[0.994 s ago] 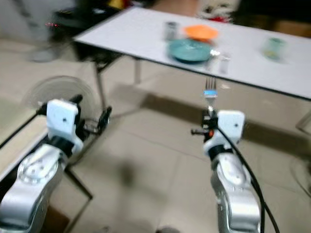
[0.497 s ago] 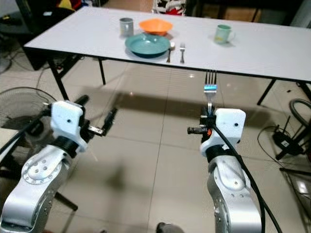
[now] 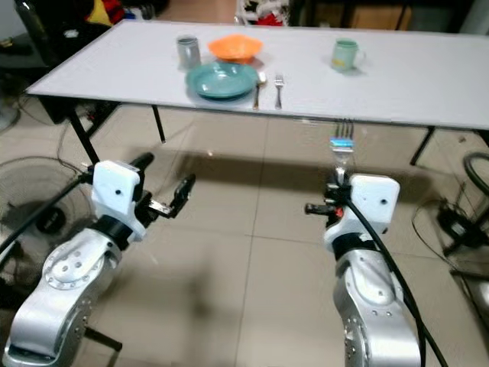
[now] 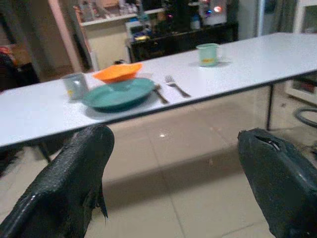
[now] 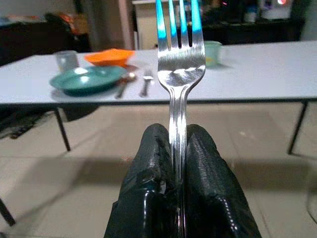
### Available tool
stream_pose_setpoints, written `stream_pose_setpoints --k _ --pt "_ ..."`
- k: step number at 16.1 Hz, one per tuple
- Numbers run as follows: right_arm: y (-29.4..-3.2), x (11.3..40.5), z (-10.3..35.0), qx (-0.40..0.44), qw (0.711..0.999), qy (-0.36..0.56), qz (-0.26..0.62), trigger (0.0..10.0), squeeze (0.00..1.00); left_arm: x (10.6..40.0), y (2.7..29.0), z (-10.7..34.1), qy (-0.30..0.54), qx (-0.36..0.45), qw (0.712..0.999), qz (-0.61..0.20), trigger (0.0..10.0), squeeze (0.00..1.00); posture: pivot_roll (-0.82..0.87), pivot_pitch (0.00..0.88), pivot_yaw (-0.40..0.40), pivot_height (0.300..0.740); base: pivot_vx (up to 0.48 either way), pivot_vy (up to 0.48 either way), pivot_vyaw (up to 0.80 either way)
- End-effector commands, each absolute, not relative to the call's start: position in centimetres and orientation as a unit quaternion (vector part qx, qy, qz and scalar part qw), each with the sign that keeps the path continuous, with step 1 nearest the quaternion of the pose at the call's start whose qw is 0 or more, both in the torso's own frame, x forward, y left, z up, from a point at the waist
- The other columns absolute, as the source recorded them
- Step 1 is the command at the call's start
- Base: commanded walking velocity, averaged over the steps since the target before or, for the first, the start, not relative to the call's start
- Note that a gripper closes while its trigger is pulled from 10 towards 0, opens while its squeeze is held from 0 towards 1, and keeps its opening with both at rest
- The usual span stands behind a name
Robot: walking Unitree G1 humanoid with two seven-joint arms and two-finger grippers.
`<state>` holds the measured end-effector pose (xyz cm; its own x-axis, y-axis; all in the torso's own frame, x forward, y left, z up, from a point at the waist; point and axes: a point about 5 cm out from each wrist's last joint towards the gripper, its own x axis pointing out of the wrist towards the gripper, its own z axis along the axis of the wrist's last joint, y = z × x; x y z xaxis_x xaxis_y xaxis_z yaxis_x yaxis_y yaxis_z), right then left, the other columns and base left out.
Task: Setting the table
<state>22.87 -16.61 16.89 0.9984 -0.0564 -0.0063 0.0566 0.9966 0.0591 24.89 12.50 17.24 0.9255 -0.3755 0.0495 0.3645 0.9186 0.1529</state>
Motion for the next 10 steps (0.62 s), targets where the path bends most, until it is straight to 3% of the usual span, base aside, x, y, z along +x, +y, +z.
stream_pose_setpoints --k 1,4,10 --pt "-16.04 22.86 17.45 0.039 0.999 -0.009 -0.017 10.0 0.00 24.93 13.10 17.14 -0.036 0.074 0.980 -0.183 10.0 0.00 0.02 0.046 0.035 0.740 0.341 0.000 -0.80" --pt "-16.08 22.84 17.49 0.033 0.999 -0.008 -0.016 10.0 0.00 25.03 13.15 17.11 -0.036 0.075 0.980 -0.182 10.0 0.00 0.02 0.046 0.035 0.740 0.340 0.000 -0.80" --pt "-15.79 22.85 17.32 0.023 1.000 0.008 0.010 10.0 0.00 24.93 13.20 17.02 -0.041 0.076 0.980 -0.177 10.0 0.00 0.01 0.031 0.026 0.740 0.338 0.000 0.00"
